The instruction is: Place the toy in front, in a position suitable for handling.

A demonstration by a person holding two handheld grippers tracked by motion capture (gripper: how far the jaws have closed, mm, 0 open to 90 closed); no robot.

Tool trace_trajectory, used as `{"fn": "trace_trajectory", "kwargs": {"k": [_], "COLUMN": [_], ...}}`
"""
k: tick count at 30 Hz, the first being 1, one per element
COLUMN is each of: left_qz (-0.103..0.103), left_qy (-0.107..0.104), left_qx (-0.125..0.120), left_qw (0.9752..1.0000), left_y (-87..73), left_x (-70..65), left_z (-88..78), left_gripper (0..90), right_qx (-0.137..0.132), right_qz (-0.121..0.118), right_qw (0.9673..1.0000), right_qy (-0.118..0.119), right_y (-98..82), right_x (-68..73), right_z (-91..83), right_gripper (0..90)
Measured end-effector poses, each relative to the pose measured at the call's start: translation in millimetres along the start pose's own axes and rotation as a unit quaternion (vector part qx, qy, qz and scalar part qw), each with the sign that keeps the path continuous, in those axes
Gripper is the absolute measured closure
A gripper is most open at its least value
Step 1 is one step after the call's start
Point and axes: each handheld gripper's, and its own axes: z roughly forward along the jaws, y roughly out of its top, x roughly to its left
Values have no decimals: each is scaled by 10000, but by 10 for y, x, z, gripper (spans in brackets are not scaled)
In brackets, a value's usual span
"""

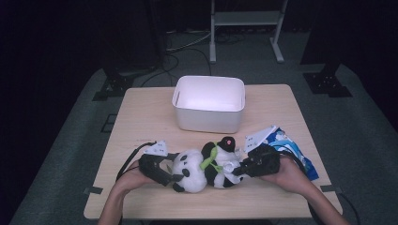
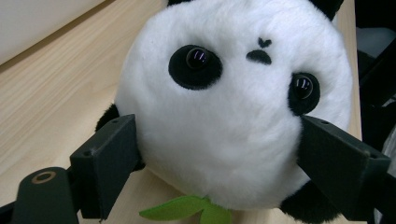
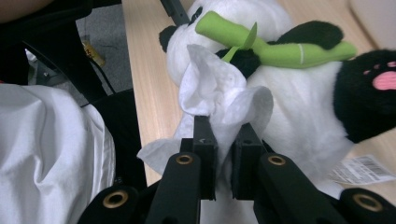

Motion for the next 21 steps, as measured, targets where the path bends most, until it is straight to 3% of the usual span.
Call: {"fn": "trace_trajectory", "kwargs": {"k": [3,12,21], "left_qz": [-38,-24,70], "left_qy": [-17,-42,-70], "left_qx": [-27,-8,63], "left_qw": [10000,10000,9999], "left_y": [-6,-13,-9], "left_x": [6,1,-23], "left_z": [0,-1,-7], "left_gripper": [133,133,133], "right_qx": [-3,-97,0], "right_qz": [13,306,544], "right_qw": [10000,9989,9975], "right_qy": [25,-339,-454], "right_y": [-12,-179,-213], "right_x": [-10,-177,-445], "right_z": [14,-166,70], "right_gripper": [823,822,822]}}
